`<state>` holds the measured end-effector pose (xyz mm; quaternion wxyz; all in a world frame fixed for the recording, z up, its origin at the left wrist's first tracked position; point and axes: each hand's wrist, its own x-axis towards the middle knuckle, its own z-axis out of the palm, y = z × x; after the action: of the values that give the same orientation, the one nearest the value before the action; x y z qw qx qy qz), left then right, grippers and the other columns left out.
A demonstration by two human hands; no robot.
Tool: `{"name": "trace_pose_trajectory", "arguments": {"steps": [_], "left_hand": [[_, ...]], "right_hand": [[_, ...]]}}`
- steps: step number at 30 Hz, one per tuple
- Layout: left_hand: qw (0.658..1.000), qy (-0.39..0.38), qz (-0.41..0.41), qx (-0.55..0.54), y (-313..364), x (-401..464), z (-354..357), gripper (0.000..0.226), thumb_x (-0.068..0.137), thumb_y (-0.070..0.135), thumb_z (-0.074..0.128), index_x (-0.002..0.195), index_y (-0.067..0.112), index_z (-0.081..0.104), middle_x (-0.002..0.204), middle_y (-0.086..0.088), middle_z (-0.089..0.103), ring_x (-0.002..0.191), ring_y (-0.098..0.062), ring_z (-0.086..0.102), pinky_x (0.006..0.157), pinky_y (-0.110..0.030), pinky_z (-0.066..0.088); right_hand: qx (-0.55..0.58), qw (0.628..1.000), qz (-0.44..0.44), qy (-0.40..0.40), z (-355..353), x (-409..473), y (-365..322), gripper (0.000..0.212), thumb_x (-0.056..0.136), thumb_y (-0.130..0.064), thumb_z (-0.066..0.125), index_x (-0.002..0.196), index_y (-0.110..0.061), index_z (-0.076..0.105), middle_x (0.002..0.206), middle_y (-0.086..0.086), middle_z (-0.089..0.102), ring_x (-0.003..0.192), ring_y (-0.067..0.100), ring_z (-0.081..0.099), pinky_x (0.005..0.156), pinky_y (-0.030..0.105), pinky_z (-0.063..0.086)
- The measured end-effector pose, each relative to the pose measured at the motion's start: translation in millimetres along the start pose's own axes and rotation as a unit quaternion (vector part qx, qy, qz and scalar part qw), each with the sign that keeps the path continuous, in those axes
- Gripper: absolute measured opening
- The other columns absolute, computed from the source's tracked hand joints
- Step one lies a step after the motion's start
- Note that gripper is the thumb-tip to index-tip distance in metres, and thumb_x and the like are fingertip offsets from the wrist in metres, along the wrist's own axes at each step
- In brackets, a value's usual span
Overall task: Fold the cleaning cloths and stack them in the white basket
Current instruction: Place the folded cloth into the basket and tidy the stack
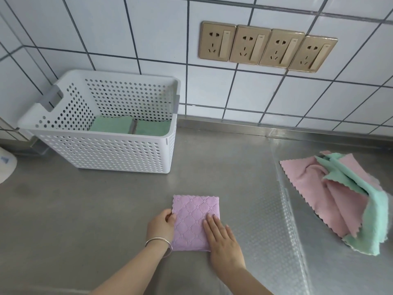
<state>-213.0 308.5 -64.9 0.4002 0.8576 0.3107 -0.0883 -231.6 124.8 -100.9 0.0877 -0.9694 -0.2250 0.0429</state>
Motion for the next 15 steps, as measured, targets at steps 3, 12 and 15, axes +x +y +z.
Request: {"name": "trace_pose_trajectory", "arguments": {"steps": [3, 12, 15], "left_hand": [[0.999, 0.018, 0.013, 0.037, -3, 1, 3, 0.023, 0.09, 0.022, 0.054, 0.111, 0.015, 0.059, 0.109, -0.004, 0.067, 0.1, -0.028, 0.06, 0.079, -0.029, 0.043], [0.878, 0.01, 0.363, 0.312, -27, -5, 29, 0.058, 0.081, 0.048, 0.038, 0.134, 0.024, 0.038, 0.148, 0.003, 0.035, 0.144, -0.017, 0.011, 0.11, -0.043, 0.012], [0.87, -0.01, 0.339, 0.359, -34, -2, 34, 0.065, 0.08, 0.054, 0.037, 0.139, 0.026, 0.034, 0.156, 0.002, 0.01, 0.145, -0.016, -0.006, 0.11, -0.044, 0.004]], "right_hand": [[0.003, 1.0, -0.004, -0.014, -11, -6, 0, 0.075, 0.061, -0.031, 0.037, 0.133, -0.013, 0.042, 0.154, 0.001, 0.02, 0.144, 0.015, 0.016, 0.108, 0.033, 0.008], [0.0, 0.998, 0.033, -0.061, -27, 26, -1, 0.059, 0.098, -0.047, 0.005, 0.135, -0.018, 0.041, 0.145, -0.002, 0.041, 0.141, 0.015, 0.018, 0.103, 0.036, 0.031], [-0.026, 0.997, 0.016, -0.069, -15, 26, 4, 0.066, 0.096, -0.054, 0.007, 0.149, -0.016, 0.011, 0.158, 0.0, 0.002, 0.145, 0.014, -0.005, 0.11, 0.037, 0.008]]}}
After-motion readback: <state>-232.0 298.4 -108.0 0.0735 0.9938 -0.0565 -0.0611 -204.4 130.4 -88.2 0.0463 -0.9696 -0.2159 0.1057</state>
